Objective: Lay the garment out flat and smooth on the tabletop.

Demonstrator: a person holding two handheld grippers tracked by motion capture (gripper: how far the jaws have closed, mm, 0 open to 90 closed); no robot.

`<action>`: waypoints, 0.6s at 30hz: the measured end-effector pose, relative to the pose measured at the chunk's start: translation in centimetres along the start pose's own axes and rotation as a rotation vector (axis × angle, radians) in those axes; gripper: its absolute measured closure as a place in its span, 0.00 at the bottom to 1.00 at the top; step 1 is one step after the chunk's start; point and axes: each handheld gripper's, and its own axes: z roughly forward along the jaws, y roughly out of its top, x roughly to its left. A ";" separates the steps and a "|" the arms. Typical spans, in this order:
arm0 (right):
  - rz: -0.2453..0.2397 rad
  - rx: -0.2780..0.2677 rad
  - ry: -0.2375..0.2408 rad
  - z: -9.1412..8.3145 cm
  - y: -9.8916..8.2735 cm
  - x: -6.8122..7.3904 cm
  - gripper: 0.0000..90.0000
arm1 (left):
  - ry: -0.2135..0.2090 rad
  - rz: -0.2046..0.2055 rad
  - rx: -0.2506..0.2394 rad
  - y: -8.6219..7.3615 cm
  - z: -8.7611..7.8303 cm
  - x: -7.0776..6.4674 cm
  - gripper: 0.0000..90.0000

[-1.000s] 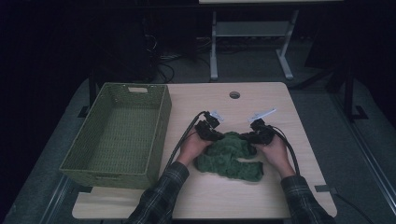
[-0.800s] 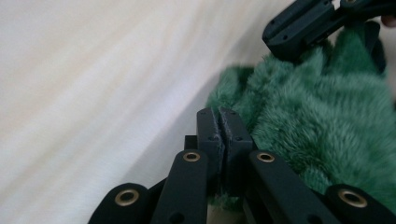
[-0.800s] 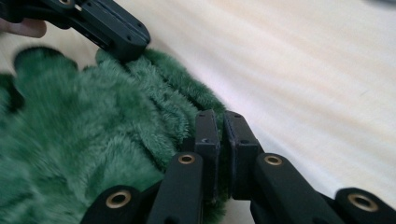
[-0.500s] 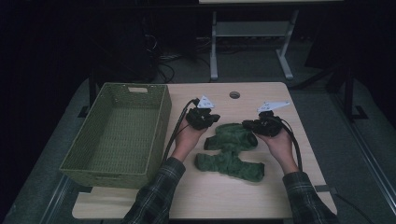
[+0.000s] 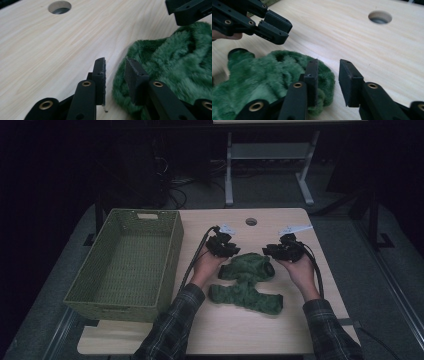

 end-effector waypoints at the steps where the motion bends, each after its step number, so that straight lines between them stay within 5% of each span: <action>1: 0.004 0.005 0.000 0.1 0.0 -0.1 0.75 | -0.009 -0.001 0.000 0.1 0.3 -0.1 0.76; 8: -0.008 0.049 0.017 1.5 -0.3 0.3 0.74 | -0.049 0.046 0.096 -0.1 3.1 -0.8 0.74; 12: -0.007 0.055 0.015 1.5 -0.7 0.2 0.74 | -0.051 0.063 0.135 -0.3 3.8 -1.0 0.86; 14: -0.003 0.052 0.014 1.3 -0.9 0.0 0.74 | -0.060 0.059 0.139 -0.3 3.9 -1.0 0.96; 18: 0.000 0.033 0.012 0.7 -0.8 -0.1 0.73 | -0.035 0.077 0.115 0.1 3.1 -1.1 0.99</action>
